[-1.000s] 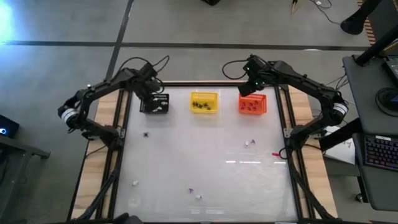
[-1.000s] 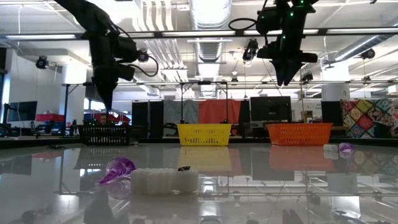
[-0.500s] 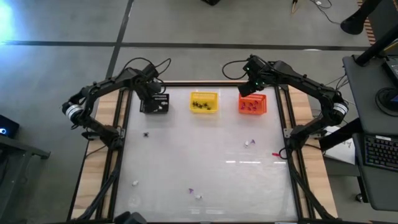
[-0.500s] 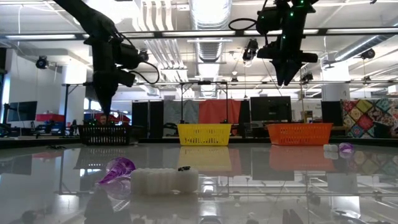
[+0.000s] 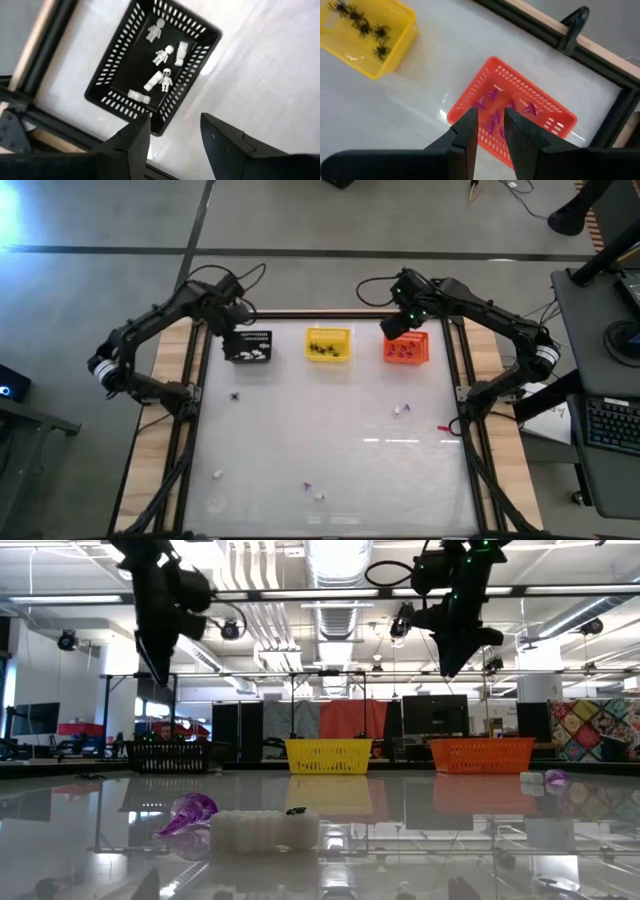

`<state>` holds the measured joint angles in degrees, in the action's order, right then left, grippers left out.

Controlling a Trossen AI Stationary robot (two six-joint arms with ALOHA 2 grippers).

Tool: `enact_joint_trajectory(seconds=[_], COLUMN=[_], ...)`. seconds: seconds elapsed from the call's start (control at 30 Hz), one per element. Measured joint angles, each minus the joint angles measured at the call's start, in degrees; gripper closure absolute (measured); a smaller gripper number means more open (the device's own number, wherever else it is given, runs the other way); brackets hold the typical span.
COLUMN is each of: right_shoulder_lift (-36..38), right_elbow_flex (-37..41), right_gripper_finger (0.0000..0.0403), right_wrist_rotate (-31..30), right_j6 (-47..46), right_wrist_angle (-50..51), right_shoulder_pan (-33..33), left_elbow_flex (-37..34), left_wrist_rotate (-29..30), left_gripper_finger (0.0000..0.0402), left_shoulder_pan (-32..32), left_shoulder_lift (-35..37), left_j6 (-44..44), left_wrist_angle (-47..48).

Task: Sort Halloween decoration
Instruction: Put the purple witch hat toy into the orange basket

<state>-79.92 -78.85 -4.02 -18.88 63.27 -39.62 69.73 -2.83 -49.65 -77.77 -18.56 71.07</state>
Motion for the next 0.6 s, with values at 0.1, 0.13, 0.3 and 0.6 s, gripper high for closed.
enact_joint_trajectory(seconds=[0.1,0.13,0.3,0.6], right_shoulder_lift=[0.0,0.0,0.0,-0.2], right_elbow_flex=[0.0,0.0,0.0,0.0], right_gripper_finger=[0.0323,0.0325,0.0334,0.0334], right_wrist_rotate=[0.8,1.8,10.5,19.5], right_j6=[0.0,0.0,-1.3,-4.1], right_wrist_angle=[-1.7,-2.3,-7.1,-12.2], right_shoulder_pan=[0.0,0.0,0.0,3.7], left_elbow_flex=[0.6,0.6,0.3,0.3], left_wrist_rotate=[-1.2,-1.2,-1.2,-1.2], left_gripper_finger=[0.0245,0.0245,0.0245,0.0245], left_shoulder_pan=[0.0,0.0,0.0,0.0], left_shoulder_lift=[4.2,5.5,12.2,18.2], left_j6=[0.9,1.4,3.4,4.6], left_wrist_angle=[0.9,1.0,0.9,1.2])
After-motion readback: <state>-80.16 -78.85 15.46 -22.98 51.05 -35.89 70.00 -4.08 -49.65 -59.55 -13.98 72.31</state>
